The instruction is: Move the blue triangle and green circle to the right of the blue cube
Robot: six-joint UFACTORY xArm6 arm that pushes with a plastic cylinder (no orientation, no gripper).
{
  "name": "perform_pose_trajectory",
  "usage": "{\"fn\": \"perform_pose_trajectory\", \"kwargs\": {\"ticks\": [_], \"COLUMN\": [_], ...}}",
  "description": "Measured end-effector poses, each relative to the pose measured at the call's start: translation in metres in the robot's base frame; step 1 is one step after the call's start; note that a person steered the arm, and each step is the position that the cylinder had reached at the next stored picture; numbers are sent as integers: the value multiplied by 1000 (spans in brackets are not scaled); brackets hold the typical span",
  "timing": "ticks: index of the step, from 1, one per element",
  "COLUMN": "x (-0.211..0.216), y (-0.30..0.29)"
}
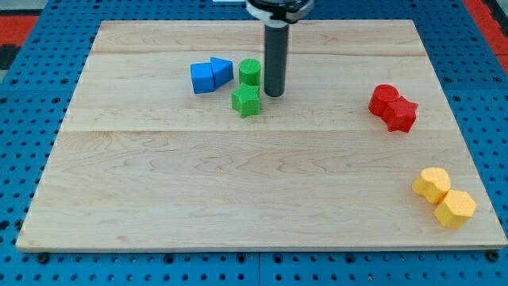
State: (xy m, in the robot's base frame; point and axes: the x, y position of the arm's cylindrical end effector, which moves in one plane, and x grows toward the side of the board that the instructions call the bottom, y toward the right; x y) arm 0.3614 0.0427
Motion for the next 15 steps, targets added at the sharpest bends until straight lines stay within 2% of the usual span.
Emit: {"fn": "perform_pose_trajectory", "kwargs": {"ticks": [1,2,3,5,8,11,15], "x": [-61,-123,-138,-131,-106,-56,-55], "y": [24,-9,-94,-147,-123,-113,-91]}}
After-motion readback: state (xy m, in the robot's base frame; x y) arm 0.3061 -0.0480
